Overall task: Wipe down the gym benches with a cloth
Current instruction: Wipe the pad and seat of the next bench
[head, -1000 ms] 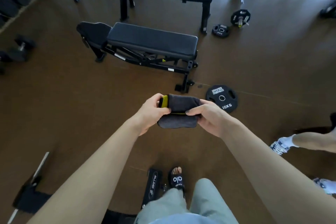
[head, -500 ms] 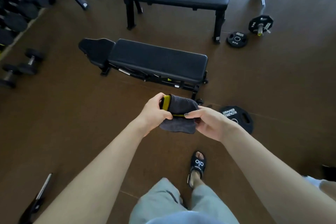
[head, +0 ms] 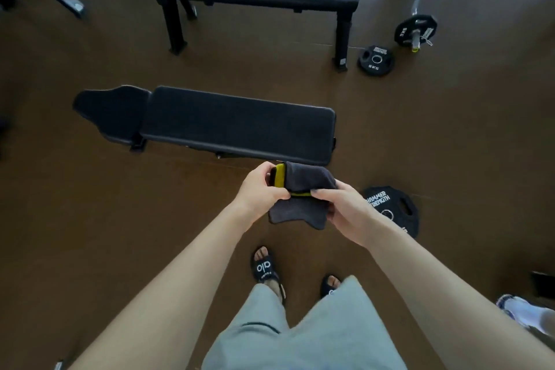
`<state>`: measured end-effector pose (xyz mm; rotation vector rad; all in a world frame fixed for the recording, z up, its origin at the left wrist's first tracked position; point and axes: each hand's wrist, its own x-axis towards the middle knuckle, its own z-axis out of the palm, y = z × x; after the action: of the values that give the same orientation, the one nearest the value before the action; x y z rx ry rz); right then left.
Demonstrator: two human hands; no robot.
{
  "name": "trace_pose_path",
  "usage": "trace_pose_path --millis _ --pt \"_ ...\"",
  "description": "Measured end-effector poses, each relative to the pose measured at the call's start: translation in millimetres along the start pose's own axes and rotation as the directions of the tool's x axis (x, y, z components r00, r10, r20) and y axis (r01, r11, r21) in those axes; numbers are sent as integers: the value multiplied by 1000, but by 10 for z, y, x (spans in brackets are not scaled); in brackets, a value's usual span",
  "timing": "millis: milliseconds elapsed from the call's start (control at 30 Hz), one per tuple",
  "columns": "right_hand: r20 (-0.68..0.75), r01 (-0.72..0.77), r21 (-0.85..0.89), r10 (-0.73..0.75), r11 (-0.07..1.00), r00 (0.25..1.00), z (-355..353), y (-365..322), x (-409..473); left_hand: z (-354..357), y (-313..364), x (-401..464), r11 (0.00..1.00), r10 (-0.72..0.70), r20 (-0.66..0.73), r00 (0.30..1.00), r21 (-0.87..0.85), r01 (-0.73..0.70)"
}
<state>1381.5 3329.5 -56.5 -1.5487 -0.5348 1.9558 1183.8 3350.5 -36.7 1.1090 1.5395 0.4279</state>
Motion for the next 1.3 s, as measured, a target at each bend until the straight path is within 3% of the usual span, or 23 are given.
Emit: trace_pose_path --millis 67,167,300,400,500,533,567,633,667,700,800,833,967,1300 --pt "-52 25 47 -23 999 998 -2 -8 330 -71 -25 393 1000 -3 21 1000 14 3" --pt "-247 73 44 -60 996 967 -51 -104 816 -110 -94 968 1000 -10 37 999 5 10" --pt "-459 104 -270 -223 957 860 -216 -246 1525 -139 -317 1738 996 -20 -33 999 89 23" --pt "-423 262 -496 -493 828 760 -330 -299 2136 -132 -655 2401 983 21 -118 993 181 0" --pt "-266 330 -788 -770 520 580 -383 -117 2806 -32 -1085 3049 944 100 -184 978 328 -35" --pt "-162 285 -877 -797 386 581 -415 8 3080 11 -1235 3266 919 145 -197 970 389 -59" --pt "-41 215 -949 -765 232 643 -447 153 3343 53 -1378 3474 887 202 -208 957 454 -88" --pt "76 78 -997 -526 -18 847 -458 457 3765 116 -1656 3880 797 352 -226 908 582 -163" --pt "78 57 -997 -427 -60 901 -466 582 3938 140 -1792 4083 737 435 -229 871 647 -198" --pt "101 83 -995 -425 -62 899 -475 688 4096 165 -1916 4284 674 512 -231 827 705 -220" --pt "156 160 -986 -666 -56 730 -472 906 4516 245 -2235 4763 575 641 -244 728 781 -244" --pt "134 143 -989 -694 -45 707 -459 952 4658 276 -2314 4854 566 668 -250 701 782 -260" --pt "83 26 -995 -684 -93 725 -437 1114 5058 329 -2472 4984 551 741 -270 615 769 -325" --pt "-2 -10 -1000 -560 -12 828 -420 488 5451 284 -2464 4982 573 719 -268 641 751 -329"
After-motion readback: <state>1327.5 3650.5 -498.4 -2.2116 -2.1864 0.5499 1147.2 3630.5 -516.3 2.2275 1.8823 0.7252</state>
